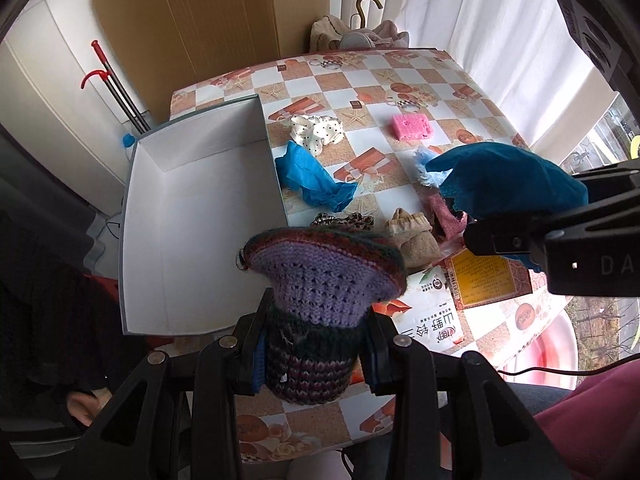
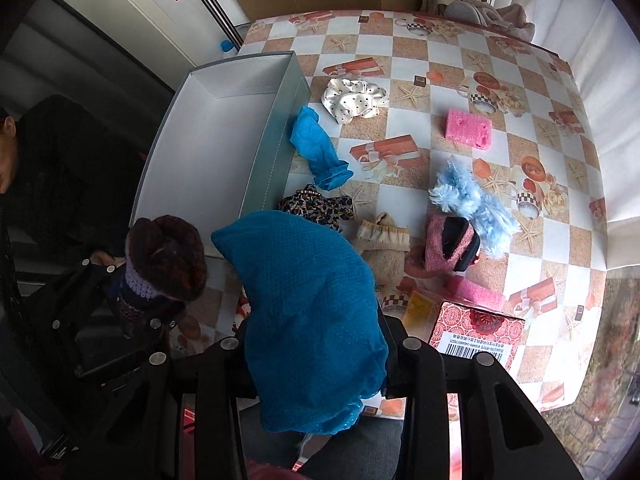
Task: Organize soft objects
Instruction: 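Carry the knit hat and blue cap with both tools over the white box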
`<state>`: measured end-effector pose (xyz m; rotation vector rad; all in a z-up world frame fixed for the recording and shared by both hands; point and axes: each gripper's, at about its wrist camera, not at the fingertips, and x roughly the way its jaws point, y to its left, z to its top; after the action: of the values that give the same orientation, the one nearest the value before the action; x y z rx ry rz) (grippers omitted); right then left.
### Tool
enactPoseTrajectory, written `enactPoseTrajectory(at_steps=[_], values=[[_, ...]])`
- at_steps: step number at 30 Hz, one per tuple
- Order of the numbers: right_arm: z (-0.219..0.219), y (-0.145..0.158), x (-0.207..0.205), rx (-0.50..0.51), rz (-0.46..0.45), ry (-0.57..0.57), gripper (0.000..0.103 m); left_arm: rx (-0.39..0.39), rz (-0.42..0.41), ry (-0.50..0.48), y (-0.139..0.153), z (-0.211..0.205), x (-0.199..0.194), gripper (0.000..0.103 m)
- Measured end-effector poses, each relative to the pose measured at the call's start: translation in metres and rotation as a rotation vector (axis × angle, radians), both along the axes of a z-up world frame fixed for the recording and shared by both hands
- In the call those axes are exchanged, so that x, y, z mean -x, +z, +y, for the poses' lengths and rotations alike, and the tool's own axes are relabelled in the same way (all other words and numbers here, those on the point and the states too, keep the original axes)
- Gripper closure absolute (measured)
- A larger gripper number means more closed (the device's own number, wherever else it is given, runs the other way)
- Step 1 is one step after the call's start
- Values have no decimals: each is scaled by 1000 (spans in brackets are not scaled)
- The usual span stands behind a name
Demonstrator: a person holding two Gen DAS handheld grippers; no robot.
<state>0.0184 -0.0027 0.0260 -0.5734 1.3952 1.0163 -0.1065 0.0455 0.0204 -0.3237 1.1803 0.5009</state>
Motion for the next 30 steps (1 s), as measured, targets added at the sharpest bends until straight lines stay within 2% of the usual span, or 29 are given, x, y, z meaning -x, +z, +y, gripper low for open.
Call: enactPoseTrajectory(at_steps=[30], values=[[37, -10, 24, 41, 21, 135, 63, 34, 6, 174, -9, 30, 30, 63]])
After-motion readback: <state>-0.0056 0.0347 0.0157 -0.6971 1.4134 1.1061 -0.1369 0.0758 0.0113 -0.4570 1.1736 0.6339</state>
